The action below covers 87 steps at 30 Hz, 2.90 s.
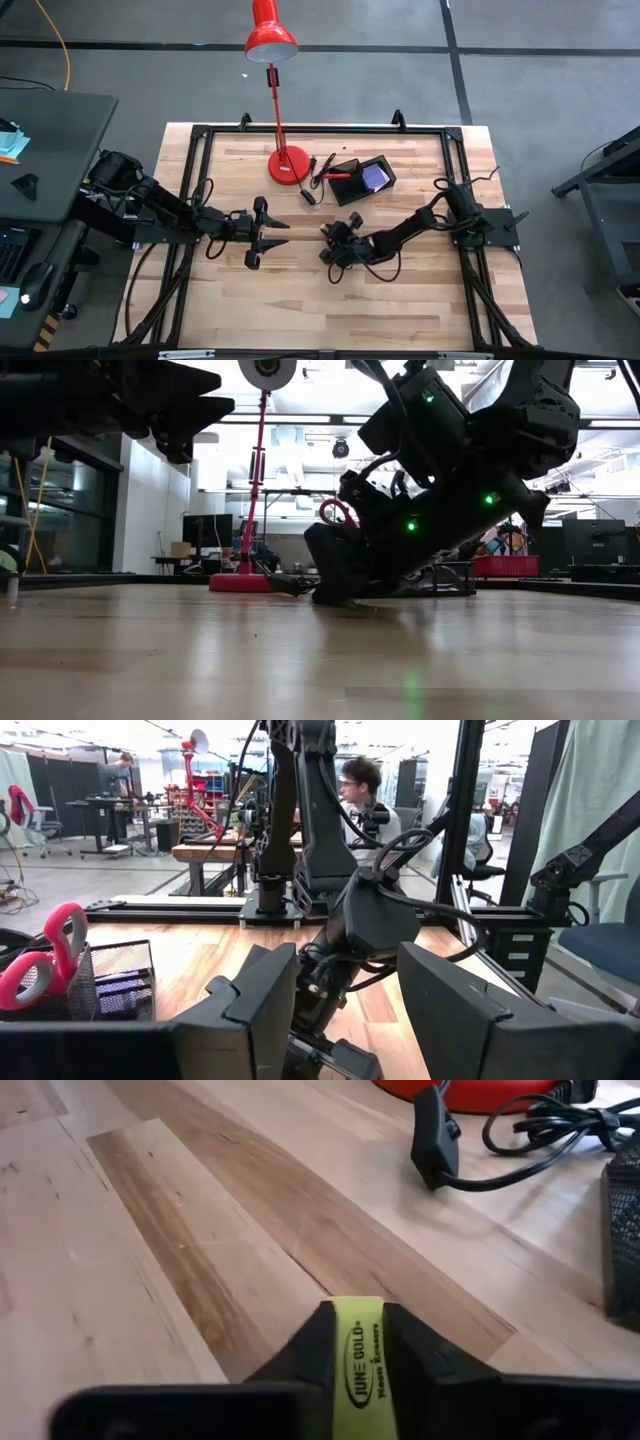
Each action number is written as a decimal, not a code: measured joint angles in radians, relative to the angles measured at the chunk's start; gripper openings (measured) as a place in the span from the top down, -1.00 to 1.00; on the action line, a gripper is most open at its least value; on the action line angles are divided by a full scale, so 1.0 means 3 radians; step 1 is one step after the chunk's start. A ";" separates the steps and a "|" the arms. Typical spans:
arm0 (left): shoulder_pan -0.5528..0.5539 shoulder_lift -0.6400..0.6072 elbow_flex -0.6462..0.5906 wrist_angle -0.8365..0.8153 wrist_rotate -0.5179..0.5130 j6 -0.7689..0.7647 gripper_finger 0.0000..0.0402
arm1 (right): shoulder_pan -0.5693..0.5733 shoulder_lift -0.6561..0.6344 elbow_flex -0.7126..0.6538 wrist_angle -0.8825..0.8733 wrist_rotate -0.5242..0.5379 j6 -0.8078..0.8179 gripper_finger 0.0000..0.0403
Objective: Pick and place office supplies into organizer
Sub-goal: Put the yellow eraser into the black desk organizer
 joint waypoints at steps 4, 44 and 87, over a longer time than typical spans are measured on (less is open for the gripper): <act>0.0000 0.0000 0.0000 0.0000 0.0001 0.0001 0.16 | 0.0000 -0.0001 -0.0003 -0.0004 0.0006 -0.0052 0.86; 0.0000 0.0000 0.0000 -0.0028 0.0000 0.0009 0.16 | -0.0002 -0.1072 -0.0011 -0.1300 -0.0227 -0.0238 0.84; 0.0001 0.0000 0.0000 -0.0025 0.0000 0.0008 0.16 | -0.1397 -0.1528 -0.0011 -0.2194 -0.1429 -0.0502 0.45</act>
